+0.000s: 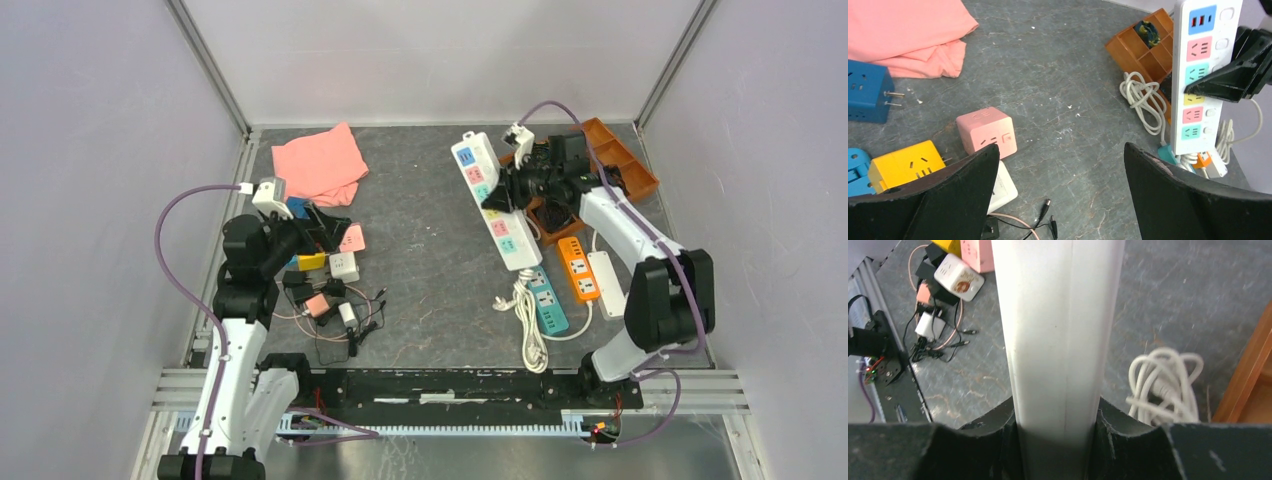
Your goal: Pull the plug off the socket
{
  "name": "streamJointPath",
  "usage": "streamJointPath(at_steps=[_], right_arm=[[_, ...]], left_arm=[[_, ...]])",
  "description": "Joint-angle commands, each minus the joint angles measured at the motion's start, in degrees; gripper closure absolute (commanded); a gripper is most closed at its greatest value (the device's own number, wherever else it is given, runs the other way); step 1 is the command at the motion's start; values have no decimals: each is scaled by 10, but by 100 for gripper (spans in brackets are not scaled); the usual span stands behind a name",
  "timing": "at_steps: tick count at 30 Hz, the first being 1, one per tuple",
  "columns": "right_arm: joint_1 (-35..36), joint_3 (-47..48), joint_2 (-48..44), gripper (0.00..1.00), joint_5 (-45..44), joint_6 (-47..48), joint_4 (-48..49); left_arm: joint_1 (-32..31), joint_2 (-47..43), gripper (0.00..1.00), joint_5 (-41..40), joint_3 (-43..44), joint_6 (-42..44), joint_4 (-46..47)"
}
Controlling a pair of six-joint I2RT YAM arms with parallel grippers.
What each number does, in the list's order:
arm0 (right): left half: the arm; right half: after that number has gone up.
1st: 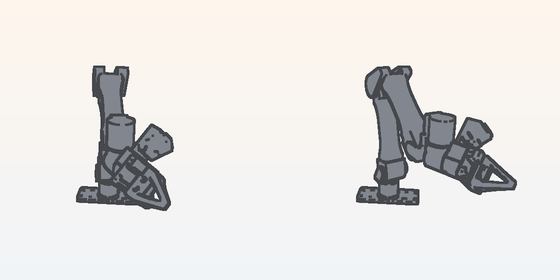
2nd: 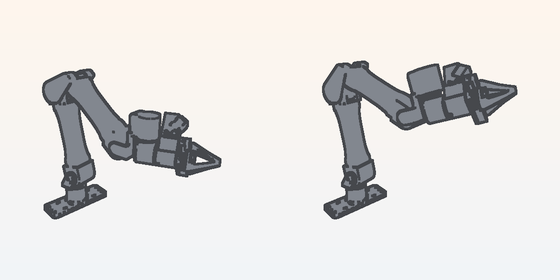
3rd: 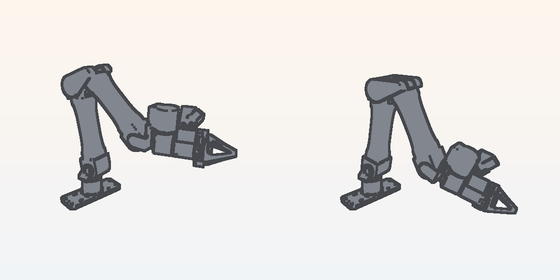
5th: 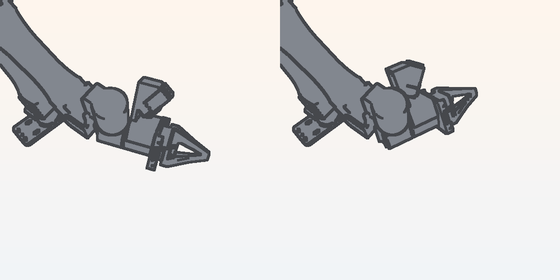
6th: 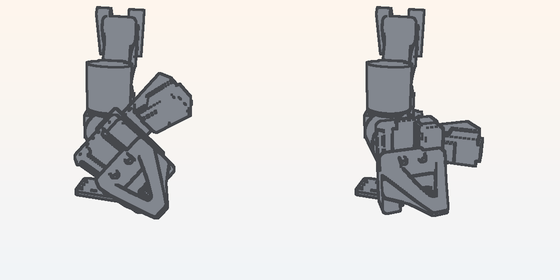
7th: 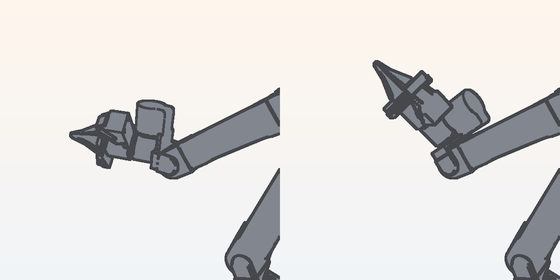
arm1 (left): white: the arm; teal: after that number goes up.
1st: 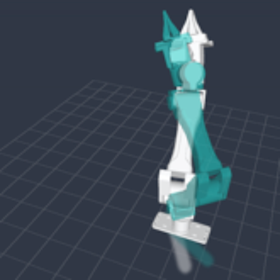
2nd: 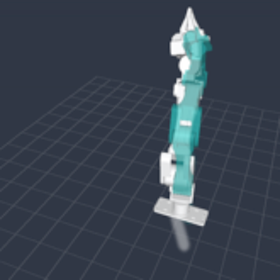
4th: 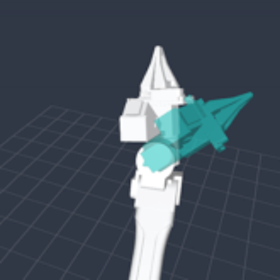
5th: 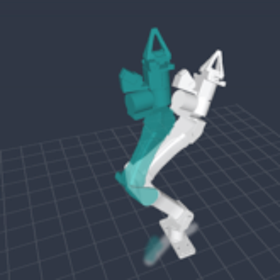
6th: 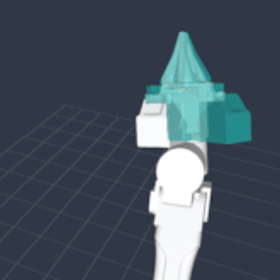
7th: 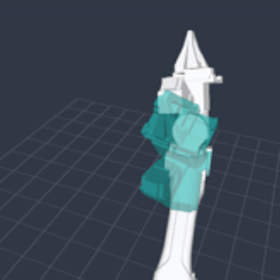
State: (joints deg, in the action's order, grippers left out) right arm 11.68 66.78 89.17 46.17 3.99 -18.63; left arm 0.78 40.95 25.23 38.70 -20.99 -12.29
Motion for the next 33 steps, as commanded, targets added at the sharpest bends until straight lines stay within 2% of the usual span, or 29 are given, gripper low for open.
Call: streamJointPath(at_steps=[1, 5, 11, 19, 25, 28, 33], right_arm=[[46, 94, 63, 100, -41, -5, 1], [84, 193, 141, 100, -51, -36, -9], [113, 280, 239, 99, -27, -97, 13], [120, 321, 340, 98, -3, -254, 157], [124, 355, 410, 92, -39, -266, 151], [123, 354, 428, 85, -51, -255, 138], [125, 374, 439, 61, -102, -200, 87]], left_arm=[[-1, -6, 0, -26, 8, 49, -10], [-1, -13, 0, -36, 8, 53, -15], [-1, -11, 0, -47, 10, 58, -21], [-1, -1, 0, -63, 13, 65, -30], [-1, 1, 0, -75, 14, 69, -34], [-1, 6, 0, -73, 14, 70, -34], [-1, 7, 0, -70, 14, 70, -34]])
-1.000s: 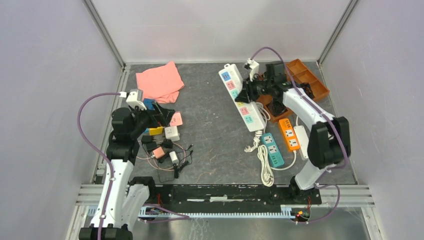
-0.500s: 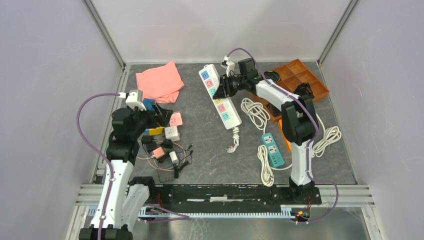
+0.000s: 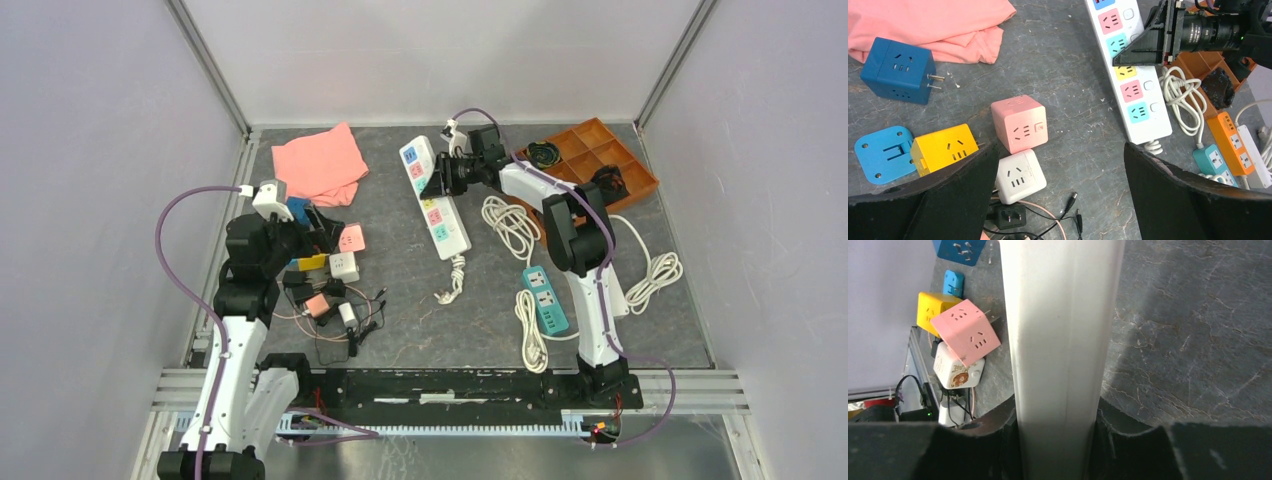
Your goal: Pull the plug off the socket
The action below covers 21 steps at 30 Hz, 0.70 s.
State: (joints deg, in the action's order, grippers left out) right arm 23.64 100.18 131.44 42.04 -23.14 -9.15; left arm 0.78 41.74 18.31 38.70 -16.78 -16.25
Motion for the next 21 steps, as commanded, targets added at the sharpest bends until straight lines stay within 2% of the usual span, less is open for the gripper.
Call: streamJointPath(at_steps=[1, 4, 7, 15, 21], right_arm=[[4, 48, 17, 54, -77, 88, -22], [4, 69, 14, 32, -137, 134, -63], [4, 73, 5, 23, -179, 167, -83], [3, 44, -60, 17, -251, 226, -107], [2, -12, -171, 15, -282, 300, -114]], left_arm=[[-1, -2, 0, -1, 14, 27, 6], [-1, -4, 0, 1, 13, 27, 6], [-1, -5, 0, 2, 14, 27, 7], [-1, -13, 0, 0, 14, 27, 7], [-1, -16, 0, 0, 15, 27, 8]])
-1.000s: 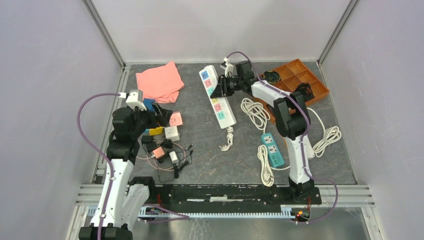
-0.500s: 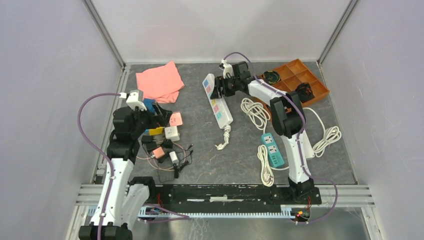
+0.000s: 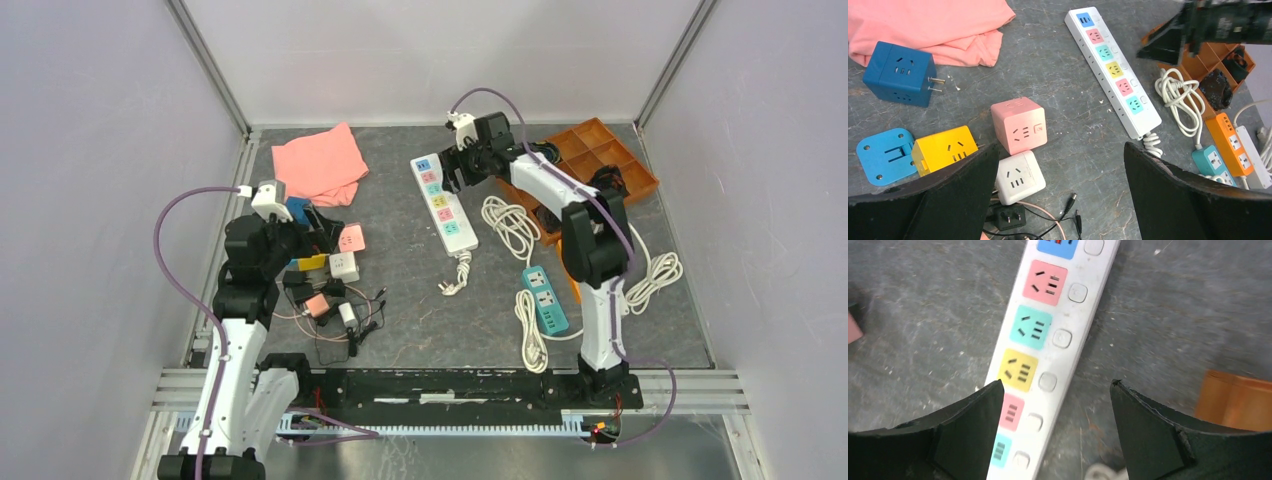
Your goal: Pull the plug off the socket
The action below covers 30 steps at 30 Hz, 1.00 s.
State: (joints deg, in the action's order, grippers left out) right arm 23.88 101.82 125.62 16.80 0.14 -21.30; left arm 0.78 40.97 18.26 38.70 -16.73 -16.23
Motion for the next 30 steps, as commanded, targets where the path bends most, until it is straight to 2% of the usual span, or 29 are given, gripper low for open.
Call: streamJointPath(at_steps=[1, 6, 8, 9, 11, 18, 23, 30], right_arm=[[0, -47, -141, 15, -19, 84, 7], [-1, -178, -305, 14, 11, 181, 16], [-4, -235, -378, 10, 4, 227, 24], [-5, -260, -417, 3, -6, 240, 26], [-12, -315, -491, 2, -34, 262, 35], [-132, -459, -708, 2, 23, 250, 67], [-185, -514, -813, 2, -17, 215, 87], [-203, -488, -848, 2, 1, 193, 32]], left_arm=[[-1, -9, 0, 0, 15, 27, 8], [-1, -10, 0, 5, 16, 21, 15], [-1, -11, 0, 12, 16, 13, 20], [-1, -11, 0, 17, 14, 6, 24], [-1, -12, 0, 26, 18, -9, 27], [-1, 4, 0, 109, 62, -82, 30], [-1, 6, 0, 147, 111, -93, -9], [-1, 5, 0, 163, 217, -93, -82]])
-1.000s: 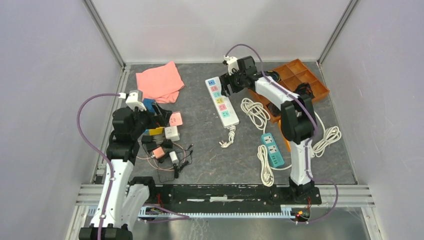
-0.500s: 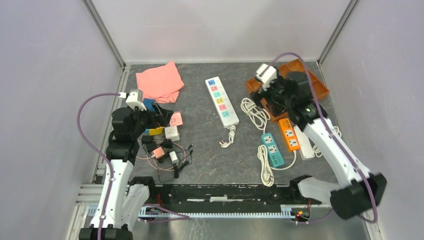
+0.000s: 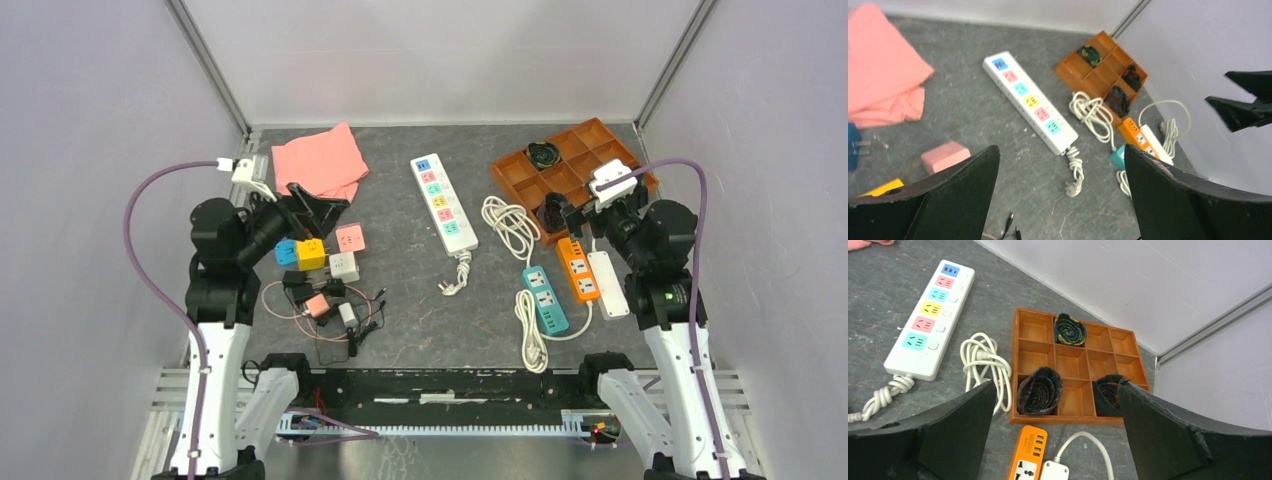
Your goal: Pull the plug off the socket
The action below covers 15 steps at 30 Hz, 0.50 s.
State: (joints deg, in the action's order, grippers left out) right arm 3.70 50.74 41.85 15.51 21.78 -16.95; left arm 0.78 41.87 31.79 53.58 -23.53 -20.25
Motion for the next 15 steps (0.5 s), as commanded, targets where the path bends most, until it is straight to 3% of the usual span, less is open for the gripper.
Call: streamJointPath(at_steps=[1, 9, 15], right_arm=[[-2, 31, -11, 2, 21, -26, -19], [-1, 97, -13, 2, 67, -40, -75], [-1, 107, -20, 2, 90, -25, -98]], left_arm=[[-1, -4, 0, 27, 88, -25, -52], [-33, -5, 0, -13, 189, 12, -145], [-64, -9, 0, -45, 214, 43, -187]])
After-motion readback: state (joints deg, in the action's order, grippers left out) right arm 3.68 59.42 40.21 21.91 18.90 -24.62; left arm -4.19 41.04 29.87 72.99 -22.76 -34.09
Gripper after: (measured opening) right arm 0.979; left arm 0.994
